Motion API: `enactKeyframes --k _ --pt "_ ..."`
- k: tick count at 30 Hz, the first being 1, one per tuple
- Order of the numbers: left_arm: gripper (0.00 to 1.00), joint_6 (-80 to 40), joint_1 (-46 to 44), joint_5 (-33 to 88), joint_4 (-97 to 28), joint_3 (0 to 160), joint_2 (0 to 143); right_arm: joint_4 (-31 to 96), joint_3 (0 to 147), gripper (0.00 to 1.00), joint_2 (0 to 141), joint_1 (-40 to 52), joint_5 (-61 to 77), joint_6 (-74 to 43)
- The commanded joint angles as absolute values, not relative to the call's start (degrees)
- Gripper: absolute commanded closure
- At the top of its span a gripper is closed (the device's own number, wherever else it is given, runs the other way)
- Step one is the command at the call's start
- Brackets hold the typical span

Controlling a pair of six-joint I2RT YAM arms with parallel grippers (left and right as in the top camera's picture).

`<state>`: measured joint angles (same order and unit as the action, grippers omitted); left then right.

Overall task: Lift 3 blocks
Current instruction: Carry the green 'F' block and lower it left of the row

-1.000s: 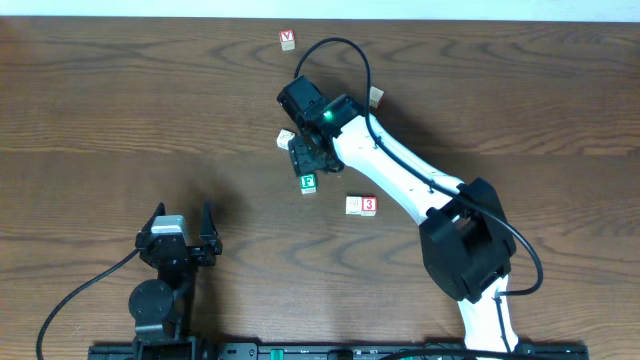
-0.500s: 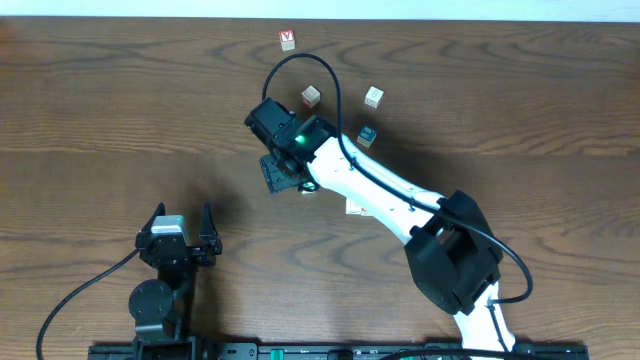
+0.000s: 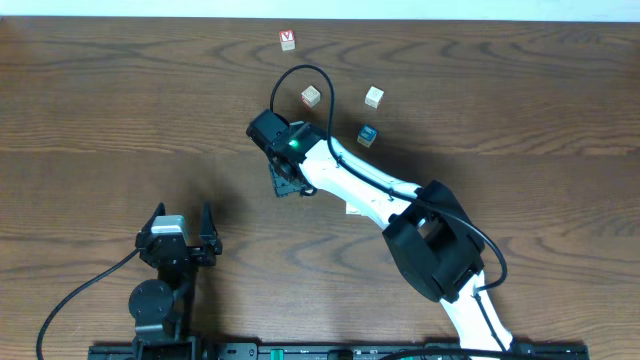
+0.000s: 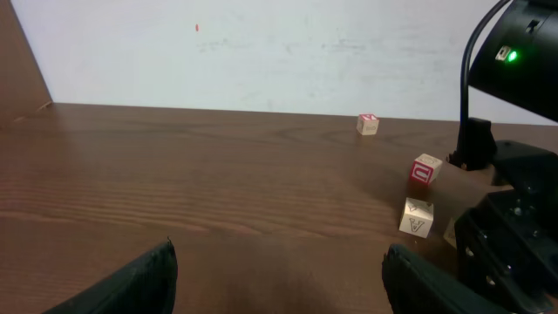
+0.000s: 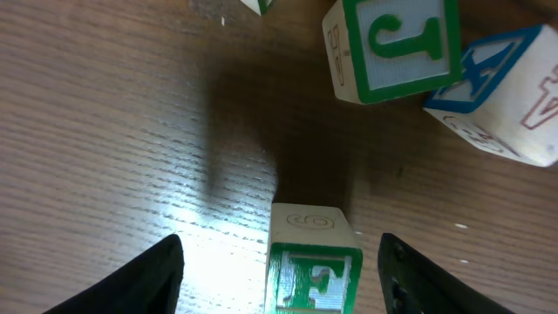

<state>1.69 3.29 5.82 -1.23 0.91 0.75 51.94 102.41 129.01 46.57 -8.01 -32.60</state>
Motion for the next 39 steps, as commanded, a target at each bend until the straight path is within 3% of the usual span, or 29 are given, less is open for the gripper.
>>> enactKeyframes --k 1,5,17,26,39 --pt "0.24 1.67 3.57 6.98 -3.57 0.23 0.64 52.03 102.17 0.39 130.21 45.41 -9.13 -34.06" --pt "0.24 1.67 3.57 6.96 -3.57 0.23 0.64 52.14 102.17 0.57 130.43 45.08 -9.13 -34.28" --pt "0.24 1.67 3.57 6.96 -3.57 0.23 0.64 54.48 102.17 0.91 130.41 45.04 -8.16 -34.30" --pt "0.24 1.67 3.57 6.96 -3.57 0.23 0.64 62.74 102.19 0.99 130.39 44.99 -7.81 -41.30" --pt "0.24 1.67 3.57 6.96 -3.57 0.23 0.64 66.46 102.19 0.97 130.39 45.04 -6.22 -46.92"
